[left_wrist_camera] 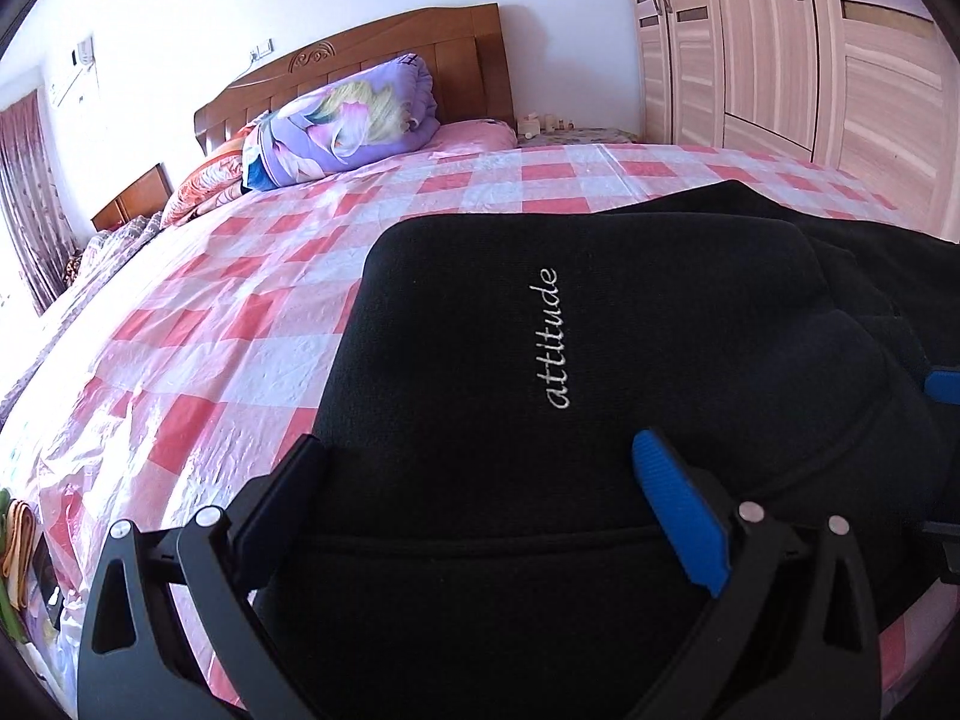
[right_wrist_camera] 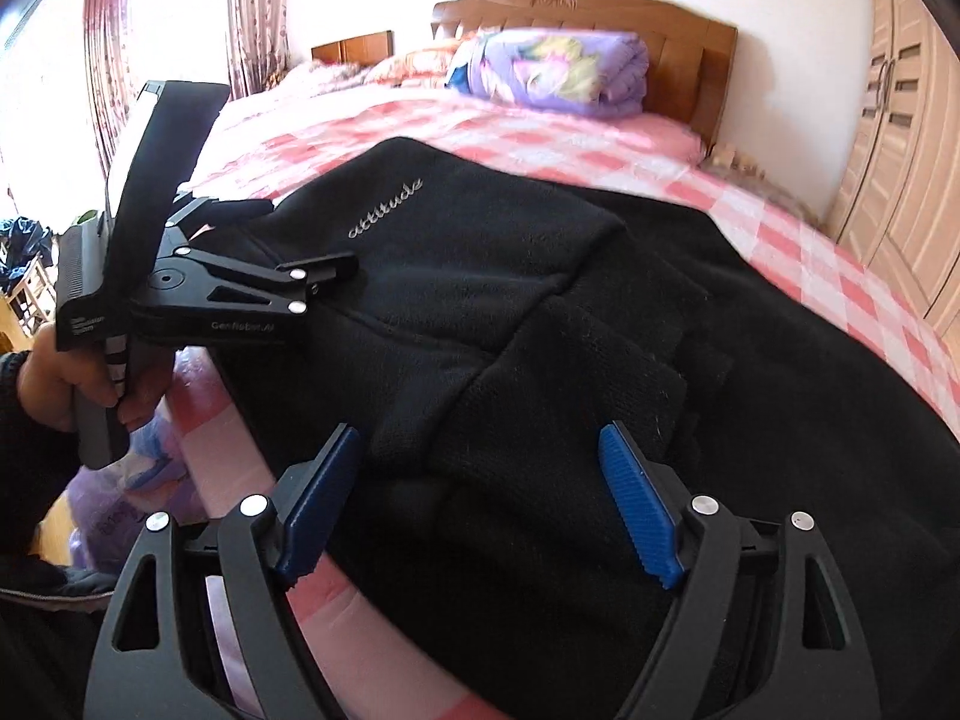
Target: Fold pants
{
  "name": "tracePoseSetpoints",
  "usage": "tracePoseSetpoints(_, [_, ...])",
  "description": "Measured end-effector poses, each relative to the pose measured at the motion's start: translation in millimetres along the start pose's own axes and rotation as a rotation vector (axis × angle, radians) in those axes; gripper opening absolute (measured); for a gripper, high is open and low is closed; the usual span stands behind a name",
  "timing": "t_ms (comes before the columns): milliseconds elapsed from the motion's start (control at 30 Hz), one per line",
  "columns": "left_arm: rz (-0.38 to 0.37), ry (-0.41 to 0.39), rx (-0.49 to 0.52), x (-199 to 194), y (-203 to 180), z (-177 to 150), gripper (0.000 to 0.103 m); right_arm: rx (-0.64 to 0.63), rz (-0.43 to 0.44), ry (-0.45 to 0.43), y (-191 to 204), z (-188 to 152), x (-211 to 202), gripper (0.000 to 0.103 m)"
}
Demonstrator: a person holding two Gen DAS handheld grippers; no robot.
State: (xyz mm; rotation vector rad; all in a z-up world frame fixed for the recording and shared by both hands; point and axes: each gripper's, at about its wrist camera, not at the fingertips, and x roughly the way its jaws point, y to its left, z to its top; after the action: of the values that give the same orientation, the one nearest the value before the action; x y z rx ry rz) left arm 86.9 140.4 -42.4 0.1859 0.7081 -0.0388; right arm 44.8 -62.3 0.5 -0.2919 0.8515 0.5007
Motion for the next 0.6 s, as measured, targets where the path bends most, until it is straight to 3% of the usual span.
tracePoseSetpoints(33, [-0.001, 0.001, -0.001, 0, 0, 0, 0.102, -0.033, -0.034, 0.003, 0, 7, -5, 0.082])
tracePoseSetpoints(133, [-0.002, -0.002, -0.003, 1, 0, 1, 0.102, -0.038, -0.113, -0.123, -7, 42, -26, 0.088])
tracePoseSetpoints(233, [-0.002, -0.002, -0.002, 1, 0, 1, 0.102, -0.005, -0.057, -0.171, -14, 81, -14, 0.088])
tracePoseSetpoints(333, [-0.002, -0.002, -0.002, 1, 1, 1, 0.102, 0.053, 0.020, -0.111, -24, 110, 33, 0.088])
tracePoseSetpoints(400, [-0.004, -0.001, -0.001, 1, 1, 2, 0.102, 0.108, 0.113, -0.063, -35, 116, 61, 0.082])
tracePoseSetpoints(467, [-0.005, -0.002, -0.001, 1, 1, 3, 0.102, 0.149, 0.132, -0.015, -41, 112, 83, 0.077])
tracePoseSetpoints(600, [-0.006, -0.003, 0.000, 2, 1, 4, 0.102, 0.125, 0.140, -0.042, -45, 104, 82, 0.075])
